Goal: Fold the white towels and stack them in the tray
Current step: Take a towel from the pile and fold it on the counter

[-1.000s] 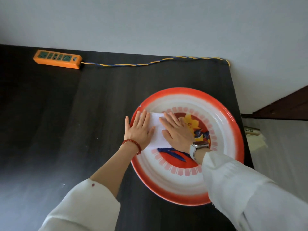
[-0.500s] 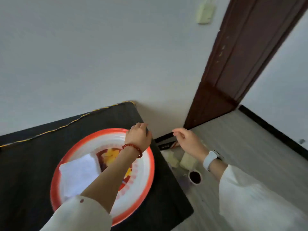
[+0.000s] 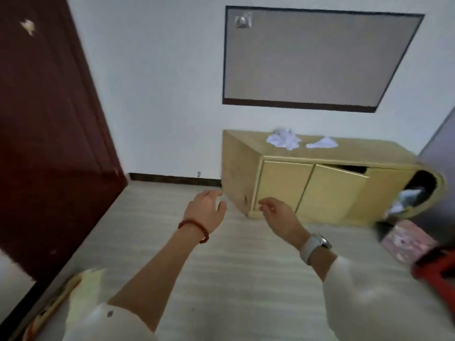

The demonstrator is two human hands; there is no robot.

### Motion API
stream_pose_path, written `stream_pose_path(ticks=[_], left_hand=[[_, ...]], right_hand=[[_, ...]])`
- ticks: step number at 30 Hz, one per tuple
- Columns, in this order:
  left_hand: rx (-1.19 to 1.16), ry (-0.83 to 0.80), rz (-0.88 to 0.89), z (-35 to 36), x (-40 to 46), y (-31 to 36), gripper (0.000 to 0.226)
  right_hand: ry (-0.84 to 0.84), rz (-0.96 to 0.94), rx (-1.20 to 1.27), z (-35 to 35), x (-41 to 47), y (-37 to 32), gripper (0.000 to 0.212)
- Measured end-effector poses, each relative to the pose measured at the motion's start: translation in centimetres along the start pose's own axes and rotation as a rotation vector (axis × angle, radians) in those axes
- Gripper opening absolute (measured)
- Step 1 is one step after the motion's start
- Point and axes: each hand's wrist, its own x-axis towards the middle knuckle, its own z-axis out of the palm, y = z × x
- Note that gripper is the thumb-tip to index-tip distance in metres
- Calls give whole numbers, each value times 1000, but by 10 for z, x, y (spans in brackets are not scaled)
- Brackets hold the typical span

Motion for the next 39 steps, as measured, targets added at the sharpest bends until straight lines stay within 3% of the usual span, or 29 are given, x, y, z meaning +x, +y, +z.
stream_pose_path(ticks=[8, 16, 23, 27, 31, 39], left_hand=[[14, -172, 295, 149, 196, 160, 35], [-58, -234, 405, 255, 432, 296, 32], [-87, -334, 464, 366, 569, 397, 29], [-73, -370, 412, 437, 646, 425, 29], [-102, -353, 219, 493, 725, 437, 31], [-75, -366, -137, 549, 824, 399, 38]], right_hand=[[214, 249, 60, -132, 108, 182, 26], [302, 384, 44, -266, 276, 308, 25], [322, 511, 61, -344, 375, 429, 24], [253, 515, 24, -373, 445, 512, 25], [125, 495, -8, -401, 525, 582, 25], [-171, 377, -165, -406, 688, 658, 27]])
